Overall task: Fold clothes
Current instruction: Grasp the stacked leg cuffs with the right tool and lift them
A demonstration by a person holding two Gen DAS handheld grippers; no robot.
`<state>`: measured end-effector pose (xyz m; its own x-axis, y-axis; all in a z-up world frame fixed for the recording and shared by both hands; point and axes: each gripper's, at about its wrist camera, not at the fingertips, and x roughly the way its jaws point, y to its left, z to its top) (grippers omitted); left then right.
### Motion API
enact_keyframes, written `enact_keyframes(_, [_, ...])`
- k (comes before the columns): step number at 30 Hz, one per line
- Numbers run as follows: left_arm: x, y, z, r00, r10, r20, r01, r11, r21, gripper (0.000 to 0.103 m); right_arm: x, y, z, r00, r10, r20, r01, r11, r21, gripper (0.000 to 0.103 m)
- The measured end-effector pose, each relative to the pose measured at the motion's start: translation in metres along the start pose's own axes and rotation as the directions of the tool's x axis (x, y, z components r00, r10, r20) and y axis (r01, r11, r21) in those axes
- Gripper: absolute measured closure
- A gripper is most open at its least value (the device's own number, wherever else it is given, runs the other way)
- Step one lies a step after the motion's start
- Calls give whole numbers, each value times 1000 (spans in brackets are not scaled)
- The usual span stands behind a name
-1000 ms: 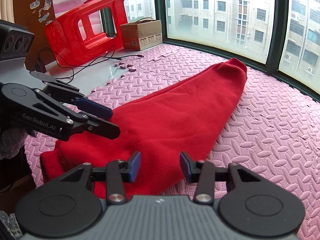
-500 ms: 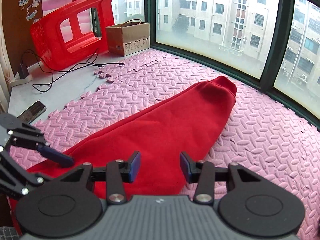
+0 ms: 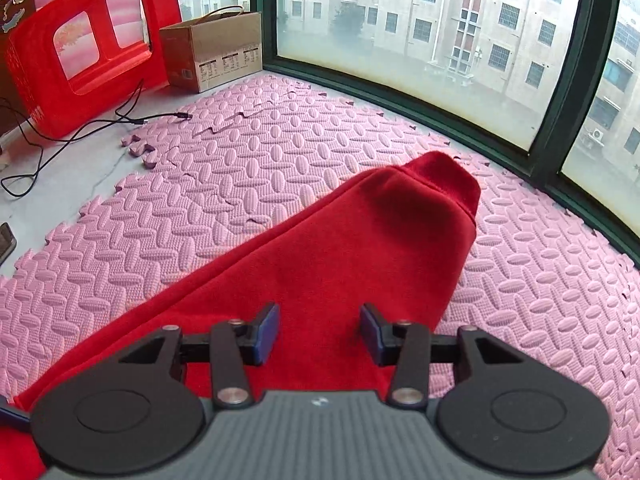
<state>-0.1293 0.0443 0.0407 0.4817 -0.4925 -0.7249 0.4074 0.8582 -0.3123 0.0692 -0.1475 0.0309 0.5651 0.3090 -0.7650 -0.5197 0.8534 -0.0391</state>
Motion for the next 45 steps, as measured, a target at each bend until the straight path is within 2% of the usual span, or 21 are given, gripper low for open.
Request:
enact_keyframes(4, [0,0,0,1000,-8,-2,8,1000,-3,47,15,-6,26,1000,-5,22,4,1000,18,62])
enact_keyframes(6, [0,0,0,1000,-8,-5,8,1000,-1,47,29,-8,34,1000,-5,14,5,1000,31,66])
enact_keyframes(8, [0,1,1,1000,-11,-7,11,1000,-4,47,42,-10,39,1000,-7,3,7,999,40,77])
enact_keyframes(10, [0,1,1,1000,-14,-9,13,1000,-6,47,61,-10,39,999,-21,-26,22,999,48,79])
enact_keyframes(12, [0,1,1,1000,-14,-10,14,1000,-6,47,68,-7,35,999,-38,-14,38,999,30,79])
enact_keyframes(18, [0,0,1,1000,-18,-11,18,1000,-12,46,55,-5,41,999,-31,37,31,999,15,79])
enact_keyframes(21, [2,-2,1,1000,-16,-13,16,1000,-5,43,69,-8,43,999,-35,-2,35,999,15,80])
enact_keyframes(23, [2,-2,1,1000,-13,-14,13,1000,-3,43,72,-10,42,999,-31,11,31,999,14,80])
enact_keyframes(27, [2,-2,1,1000,-14,-14,14,1000,-8,43,47,-23,39,998,-6,63,2,998,58,75])
enact_keyframes(29, [2,-2,1,1000,-12,-14,12,1000,-6,43,29,-37,35,995,3,103,-14,995,103,65])
enact_keyframes(32, [2,-3,1,1000,-10,-15,10,1000,-5,43,18,-62,27,991,-34,130,14,988,155,63])
enact_keyframes(34, [3,-3,2,1000,-9,-17,9,1000,-6,42,18,-81,20,991,-39,128,11,977,211,61])
enact_keyframes(36, [3,-3,2,1000,-10,-20,10,1000,-8,42,23,-97,13,992,-40,122,8,967,255,55])
enact_keyframes(38, [3,-3,3,1000,-11,-23,11,1000,-10,40,28,-105,9,993,-34,116,0,960,278,54])
enact_keyframes(45, [6,-6,5,999,-7,-36,7,1000,-3,36,60,-125,-2,992,61,115,-98,929,356,50])
